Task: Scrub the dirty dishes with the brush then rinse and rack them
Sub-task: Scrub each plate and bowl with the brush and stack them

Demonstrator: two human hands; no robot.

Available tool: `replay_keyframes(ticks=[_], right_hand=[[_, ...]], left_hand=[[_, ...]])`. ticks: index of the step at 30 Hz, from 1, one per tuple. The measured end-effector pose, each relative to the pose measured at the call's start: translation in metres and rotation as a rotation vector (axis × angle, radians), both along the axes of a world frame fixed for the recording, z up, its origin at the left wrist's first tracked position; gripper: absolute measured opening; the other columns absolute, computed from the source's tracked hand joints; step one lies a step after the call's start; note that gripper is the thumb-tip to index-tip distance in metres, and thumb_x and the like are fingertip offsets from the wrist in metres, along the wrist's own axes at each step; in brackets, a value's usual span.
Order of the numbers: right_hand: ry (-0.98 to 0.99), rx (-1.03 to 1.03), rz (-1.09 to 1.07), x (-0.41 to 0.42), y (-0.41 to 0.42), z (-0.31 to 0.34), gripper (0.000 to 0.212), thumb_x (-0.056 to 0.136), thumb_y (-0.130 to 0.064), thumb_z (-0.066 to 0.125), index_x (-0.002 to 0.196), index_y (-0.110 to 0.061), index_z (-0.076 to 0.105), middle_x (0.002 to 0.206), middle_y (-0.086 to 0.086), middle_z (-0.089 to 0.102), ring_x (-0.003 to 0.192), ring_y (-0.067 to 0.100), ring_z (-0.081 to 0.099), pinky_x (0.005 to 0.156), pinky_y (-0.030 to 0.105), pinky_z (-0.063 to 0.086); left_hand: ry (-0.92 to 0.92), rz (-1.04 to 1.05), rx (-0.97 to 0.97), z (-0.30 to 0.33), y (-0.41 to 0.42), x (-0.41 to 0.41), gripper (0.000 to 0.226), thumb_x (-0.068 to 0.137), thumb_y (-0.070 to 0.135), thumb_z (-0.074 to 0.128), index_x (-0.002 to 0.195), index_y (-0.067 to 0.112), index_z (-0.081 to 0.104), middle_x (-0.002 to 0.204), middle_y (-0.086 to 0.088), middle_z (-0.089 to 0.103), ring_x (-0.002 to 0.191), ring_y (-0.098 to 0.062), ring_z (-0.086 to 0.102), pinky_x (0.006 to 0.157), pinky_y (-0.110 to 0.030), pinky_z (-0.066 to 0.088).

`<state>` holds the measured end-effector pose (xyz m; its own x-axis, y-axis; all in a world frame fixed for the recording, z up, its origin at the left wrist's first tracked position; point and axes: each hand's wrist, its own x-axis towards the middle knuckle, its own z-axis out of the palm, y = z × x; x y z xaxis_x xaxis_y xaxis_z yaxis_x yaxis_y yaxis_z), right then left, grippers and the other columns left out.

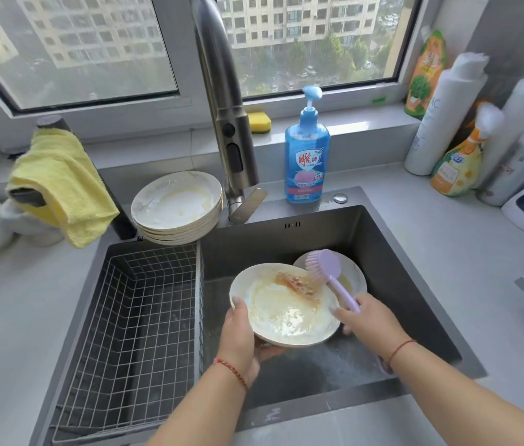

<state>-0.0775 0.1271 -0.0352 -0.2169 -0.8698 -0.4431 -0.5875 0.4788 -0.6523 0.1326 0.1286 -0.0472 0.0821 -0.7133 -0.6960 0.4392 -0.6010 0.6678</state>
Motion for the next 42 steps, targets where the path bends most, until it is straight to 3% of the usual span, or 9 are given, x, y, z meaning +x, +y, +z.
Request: replay_keyframes(ticks=[9,14,20,24,27,29,31,35,42], right_hand=[[-0.625,0.208,-0.353,0.02,0.001,-0.01,0.041,0.087,0.003,0.047,0.126,-0.009,0.049,0.064,0.014,0.053,0.039,0.013,0.033,0.037,0.019,0.033],[-0.86,0.163,-0.415,0.021,0.01,0.0,0.073,0.088,0.012,0.031,0.145,-0.034,0.035,0.035,-0.003,0.05,0.026,0.008,0.027,0.029,0.015,0.031],[-0.809,0.162,-0.545,0.015,0.009,0.003,0.055,0.089,0.011,0.033,0.139,-0.008,0.044,0.03,0.0,0.041,0.023,0.007,0.027,0.028,0.014,0.032],[-0.728,0.147,-0.591,0.009,0.005,0.004,0.067,0.089,0.01,0.033,0.147,-0.022,0.034,0.071,0.014,0.062,0.025,0.006,0.029,0.03,0.012,0.027],[-0.753,0.167,-0.618,0.005,0.005,0.01,0.056,0.089,0.006,0.039,0.144,0.006,0.029,0.066,0.006,0.04,0.035,0.011,0.036,0.031,0.014,0.032],[-0.726,0.174,-0.592,0.005,0.008,0.015,0.053,0.089,0.006,0.04,0.14,0.013,0.027,0.063,0.005,0.034,0.035,0.011,0.039,0.031,0.014,0.034],[-0.708,0.158,-0.574,0.006,0.013,0.021,0.052,0.089,0.005,0.04,0.14,0.014,0.029,0.064,0.006,0.037,0.034,0.011,0.039,0.031,0.014,0.033],[-0.748,0.114,-0.547,0.008,0.018,0.051,0.034,0.1,-0.021,0.046,0.13,-0.007,0.052,0.102,0.017,0.066,0.033,0.011,0.044,0.031,0.014,0.034],[-0.599,-0.085,-0.441,-0.008,0.025,0.068,0.029,0.1,-0.039,0.041,0.118,-0.026,0.059,0.069,0.018,0.067,0.035,0.013,0.03,0.039,0.019,0.031]], left_hand=[[0.052,-0.028,0.04,0.016,0.012,0.005,0.049,0.102,0.052,0.034,0.13,0.016,0.053,0.113,-0.016,0.068,0.101,-0.035,0.066,0.069,-0.055,0.06],[-0.037,-0.181,-0.01,0.028,0.01,0.013,0.048,0.101,0.052,0.036,0.129,0.016,0.053,0.115,-0.014,0.07,0.102,-0.032,0.069,0.071,-0.049,0.061],[-1.191,-0.363,-0.575,0.024,0.02,0.022,0.063,0.098,0.058,0.03,0.143,0.015,0.043,0.134,0.001,0.053,0.127,-0.016,0.045,0.108,-0.038,0.039],[-1.519,-0.757,-1.264,0.008,0.03,0.016,0.048,0.078,0.054,0.065,0.111,0.02,0.057,0.103,0.007,0.064,0.105,-0.011,0.056,0.116,-0.044,0.032],[-1.708,-0.905,-1.434,0.008,0.016,0.001,0.05,0.051,0.038,0.089,0.088,0.02,0.06,0.079,0.006,0.064,0.076,-0.015,0.062,0.105,-0.041,0.045],[-1.728,-0.9,-1.474,0.015,0.008,-0.009,0.045,0.041,0.017,0.088,0.073,0.017,0.056,0.061,0.004,0.056,0.053,-0.016,0.053,0.072,-0.029,0.055],[-1.758,-0.898,-1.521,0.017,0.001,-0.014,0.049,0.036,0.005,0.077,0.071,0.016,0.045,0.049,0.003,0.045,0.039,-0.017,0.042,0.046,-0.02,0.03],[-1.65,-0.84,-1.42,0.02,-0.009,-0.014,0.052,0.034,0.012,0.079,0.073,0.017,0.045,0.048,0.006,0.05,0.037,-0.018,0.046,0.039,-0.018,0.026],[-1.053,-0.528,-0.748,0.045,-0.002,-0.01,0.036,0.066,0.024,0.079,0.073,0.02,0.043,0.068,0.006,0.055,0.067,-0.011,0.055,0.054,-0.022,0.042]])
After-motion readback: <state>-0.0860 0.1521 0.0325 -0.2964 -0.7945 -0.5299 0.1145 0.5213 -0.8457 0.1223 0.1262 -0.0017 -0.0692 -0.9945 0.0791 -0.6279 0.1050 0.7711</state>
